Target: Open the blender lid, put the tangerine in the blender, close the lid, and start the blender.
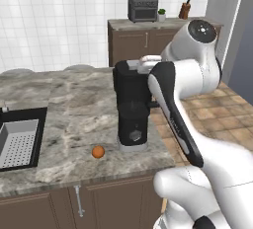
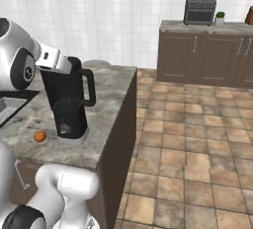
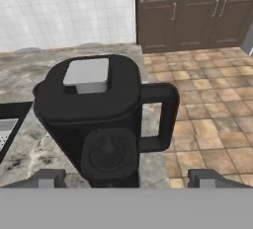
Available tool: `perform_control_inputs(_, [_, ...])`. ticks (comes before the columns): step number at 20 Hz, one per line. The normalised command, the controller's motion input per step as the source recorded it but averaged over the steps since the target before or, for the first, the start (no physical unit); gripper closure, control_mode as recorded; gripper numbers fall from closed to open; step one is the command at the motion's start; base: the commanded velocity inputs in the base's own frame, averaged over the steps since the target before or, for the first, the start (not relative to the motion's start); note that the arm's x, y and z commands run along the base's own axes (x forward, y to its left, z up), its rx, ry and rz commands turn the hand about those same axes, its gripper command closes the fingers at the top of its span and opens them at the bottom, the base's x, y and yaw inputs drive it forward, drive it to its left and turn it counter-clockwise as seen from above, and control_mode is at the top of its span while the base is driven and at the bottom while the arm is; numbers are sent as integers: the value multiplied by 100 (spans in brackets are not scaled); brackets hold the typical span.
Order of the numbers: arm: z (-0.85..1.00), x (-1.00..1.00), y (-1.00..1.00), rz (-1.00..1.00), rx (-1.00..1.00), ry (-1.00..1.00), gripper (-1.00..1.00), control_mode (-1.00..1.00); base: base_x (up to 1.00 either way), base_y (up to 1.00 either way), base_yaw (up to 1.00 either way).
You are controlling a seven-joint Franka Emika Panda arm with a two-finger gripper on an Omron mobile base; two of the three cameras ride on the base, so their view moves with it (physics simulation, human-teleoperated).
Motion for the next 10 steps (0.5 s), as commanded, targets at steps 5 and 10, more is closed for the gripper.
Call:
perform_control_inputs(5, [42, 47, 32, 0, 0, 7, -100, -100, 0, 0, 0])
perform_control_inputs(10, [20, 26, 16, 0, -3, 8, -100, -100, 0, 0, 0])
